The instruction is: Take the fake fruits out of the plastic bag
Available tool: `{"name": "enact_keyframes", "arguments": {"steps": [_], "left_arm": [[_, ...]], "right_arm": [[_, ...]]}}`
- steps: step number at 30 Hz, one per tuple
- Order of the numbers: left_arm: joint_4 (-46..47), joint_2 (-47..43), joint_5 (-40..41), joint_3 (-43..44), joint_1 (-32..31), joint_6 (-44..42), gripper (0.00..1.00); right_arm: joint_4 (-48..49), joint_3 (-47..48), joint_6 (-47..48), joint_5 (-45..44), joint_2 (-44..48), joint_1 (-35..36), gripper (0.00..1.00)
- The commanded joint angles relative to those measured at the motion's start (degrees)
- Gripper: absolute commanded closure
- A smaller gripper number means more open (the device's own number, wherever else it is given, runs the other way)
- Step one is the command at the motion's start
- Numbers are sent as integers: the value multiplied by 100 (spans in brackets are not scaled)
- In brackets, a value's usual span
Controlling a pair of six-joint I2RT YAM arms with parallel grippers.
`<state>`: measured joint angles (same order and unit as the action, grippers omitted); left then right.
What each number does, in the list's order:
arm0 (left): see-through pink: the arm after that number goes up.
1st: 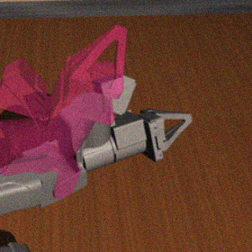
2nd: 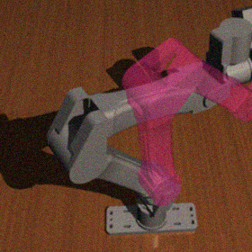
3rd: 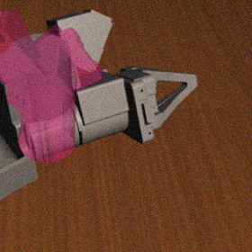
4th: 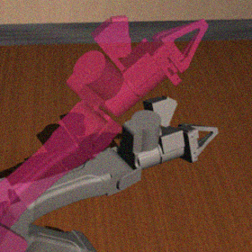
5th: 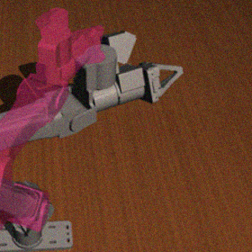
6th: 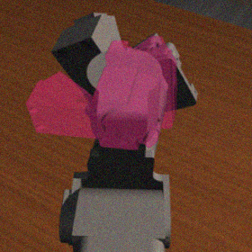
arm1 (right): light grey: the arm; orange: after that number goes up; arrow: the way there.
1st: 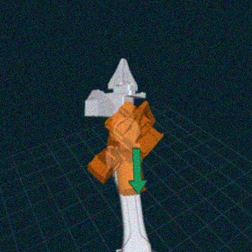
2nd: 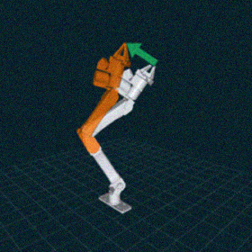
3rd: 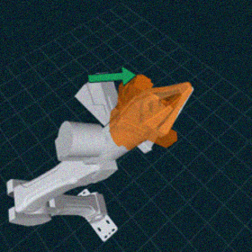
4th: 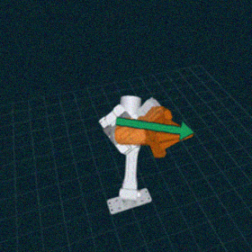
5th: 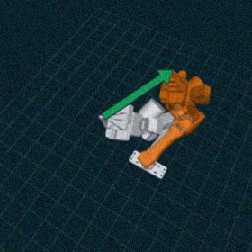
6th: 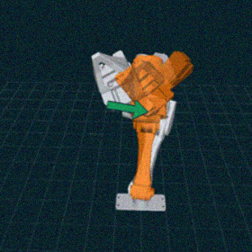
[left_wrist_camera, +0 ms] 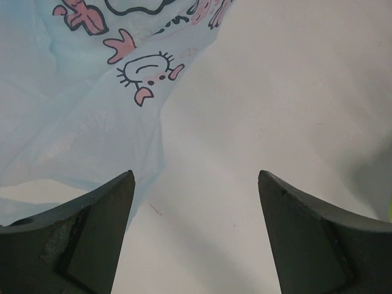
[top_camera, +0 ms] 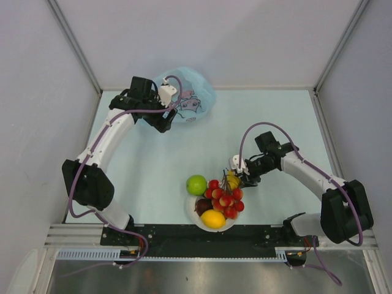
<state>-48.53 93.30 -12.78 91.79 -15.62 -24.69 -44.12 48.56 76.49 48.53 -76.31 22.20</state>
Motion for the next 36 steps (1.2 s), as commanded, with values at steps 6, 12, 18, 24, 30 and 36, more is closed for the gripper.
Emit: {"name": "enact_keyframes", "arguments": {"steps": [6, 12, 18, 24, 30, 36], "left_arm": [[116, -259, -32, -152, 32, -89, 13], [116, -294, -41, -152, 24, -89, 13], [116, -268, -58, -144, 32, -89, 13], [125, -277, -50, -152, 24, -98, 13], [116, -303, -50, -196, 24, -98, 13], [195, -251, -129, -188, 32, -80, 13]], "right_arm": [[-273, 137, 340, 315, -41, 215, 67], [-325, 137, 437, 315, -138, 268, 65], [-387, 137, 586, 306, -296, 312, 63], [-501, 128, 1017, 245, -463, 312, 55], [-378, 128, 1008, 139, -472, 259, 37], [-343, 137, 1052, 42, -314, 127, 11]]}}
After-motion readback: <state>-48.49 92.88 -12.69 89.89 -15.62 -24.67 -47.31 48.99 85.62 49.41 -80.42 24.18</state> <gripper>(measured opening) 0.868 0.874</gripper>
